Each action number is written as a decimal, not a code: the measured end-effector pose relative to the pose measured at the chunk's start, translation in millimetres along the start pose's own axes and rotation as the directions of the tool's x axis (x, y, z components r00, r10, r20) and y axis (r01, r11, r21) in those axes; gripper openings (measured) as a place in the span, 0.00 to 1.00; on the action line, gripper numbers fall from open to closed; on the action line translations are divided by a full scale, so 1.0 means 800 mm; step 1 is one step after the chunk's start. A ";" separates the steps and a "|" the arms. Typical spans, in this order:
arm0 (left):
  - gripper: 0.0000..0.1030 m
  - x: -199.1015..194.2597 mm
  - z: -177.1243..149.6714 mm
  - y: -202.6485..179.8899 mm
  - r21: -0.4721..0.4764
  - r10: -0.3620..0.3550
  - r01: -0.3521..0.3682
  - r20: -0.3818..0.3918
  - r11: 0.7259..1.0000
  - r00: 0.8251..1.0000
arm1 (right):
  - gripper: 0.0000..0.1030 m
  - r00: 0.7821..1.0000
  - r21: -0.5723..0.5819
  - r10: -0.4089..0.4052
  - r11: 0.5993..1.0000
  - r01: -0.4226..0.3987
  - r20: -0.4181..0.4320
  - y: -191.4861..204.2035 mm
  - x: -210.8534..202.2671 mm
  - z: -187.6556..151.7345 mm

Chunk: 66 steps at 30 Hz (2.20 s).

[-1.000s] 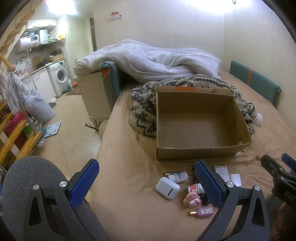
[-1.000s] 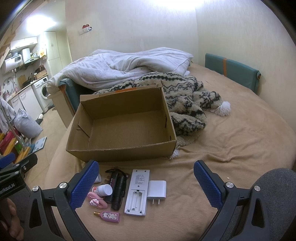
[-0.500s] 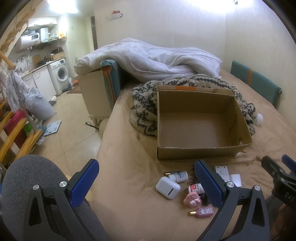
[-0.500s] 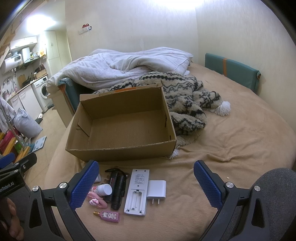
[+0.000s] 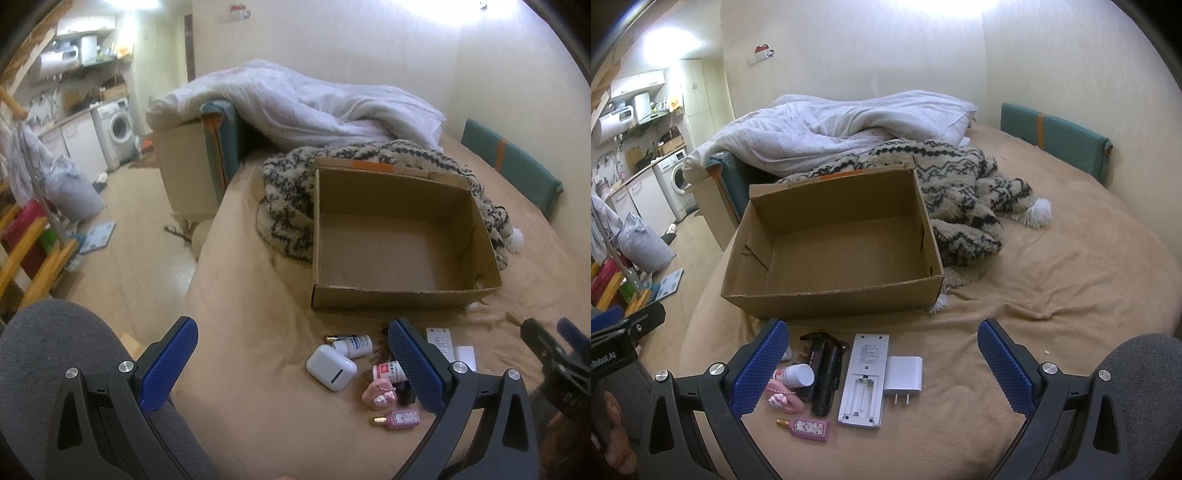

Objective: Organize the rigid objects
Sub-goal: 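Grasp the white earbud case with the left gripper while the right grasps the white charger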

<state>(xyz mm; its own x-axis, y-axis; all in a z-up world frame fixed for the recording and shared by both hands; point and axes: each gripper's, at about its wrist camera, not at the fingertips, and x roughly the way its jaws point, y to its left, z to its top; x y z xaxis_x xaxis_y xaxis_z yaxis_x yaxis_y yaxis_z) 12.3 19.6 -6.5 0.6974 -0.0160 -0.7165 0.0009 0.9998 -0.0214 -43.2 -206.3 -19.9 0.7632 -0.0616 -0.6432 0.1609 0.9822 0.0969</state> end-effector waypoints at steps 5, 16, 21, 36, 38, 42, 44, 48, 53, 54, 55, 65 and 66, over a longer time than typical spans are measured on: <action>1.00 0.008 0.007 -0.008 0.032 0.020 -0.019 -0.028 0.999 0.999 | 1.00 1.000 0.022 0.008 1.000 -0.007 -0.027 -0.007 0.007 0.002; 1.00 0.058 0.055 -0.029 0.190 0.016 0.014 -0.156 0.982 0.988 | 1.00 0.979 0.070 0.105 0.993 -0.094 -0.175 -0.017 0.039 0.014; 1.00 0.101 0.069 -0.037 0.259 0.016 0.062 -0.287 0.964 0.958 | 1.00 0.950 0.078 0.124 0.991 -0.106 -0.285 -0.019 0.076 0.029; 1.00 0.216 0.017 -0.061 0.301 -0.037 0.317 -0.670 0.900 0.741 | 1.00 0.824 0.200 0.214 0.972 -0.125 -0.525 -0.034 0.158 0.006; 0.99 0.223 0.008 -0.071 0.348 -0.006 0.330 -0.679 0.877 0.734 | 1.00 0.820 0.192 0.211 0.973 -0.126 -0.532 -0.033 0.160 0.004; 0.92 0.239 -0.012 -0.083 0.356 0.013 0.355 -0.721 0.864 0.692 | 1.00 0.791 0.225 0.254 0.963 -0.152 -0.556 -0.033 0.166 0.002; 0.91 0.243 -0.022 -0.087 0.378 0.033 0.359 -0.726 0.853 0.687 | 1.00 0.755 0.290 0.320 0.940 -0.180 -0.572 -0.037 0.172 -0.002; 0.82 0.249 -0.033 -0.093 0.388 0.043 0.368 -0.735 0.845 0.677 | 0.67 0.662 0.382 0.421 0.899 -0.214 -0.620 -0.037 0.188 -0.018; 0.59 0.252 -0.046 -0.097 0.376 0.039 0.364 -0.739 0.852 0.673 | 0.65 0.642 0.337 0.369 0.924 -0.179 -0.672 -0.027 0.199 -0.031; 0.54 0.254 -0.047 -0.097 0.380 0.045 0.358 -0.737 0.853 0.675 | 0.65 0.646 0.328 0.358 0.929 -0.173 -0.675 -0.024 0.201 -0.030; 0.53 0.257 -0.047 -0.091 0.381 0.050 0.352 -0.737 0.855 0.674 | 0.65 0.651 0.313 0.340 0.936 -0.163 -0.679 -0.022 0.204 -0.030; 0.52 0.268 -0.043 -0.080 0.342 0.049 0.310 -0.737 0.887 0.674 | 0.65 0.673 0.146 0.192 0.981 -0.125 -0.714 0.011 0.238 -0.032; 0.52 0.269 -0.042 -0.076 0.341 0.055 0.300 -0.736 0.891 0.674 | 0.65 0.684 0.124 0.178 0.984 -0.128 -0.708 0.016 0.240 -0.029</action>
<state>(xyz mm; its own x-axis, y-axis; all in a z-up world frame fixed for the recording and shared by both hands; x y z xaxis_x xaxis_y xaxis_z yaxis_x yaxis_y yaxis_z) 138.3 -45.3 -182.7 -0.0574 0.0334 -0.9978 0.4543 0.8909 0.0036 90.5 -201.7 -159.6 0.1076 0.2587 -0.9599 0.1380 0.9523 0.2721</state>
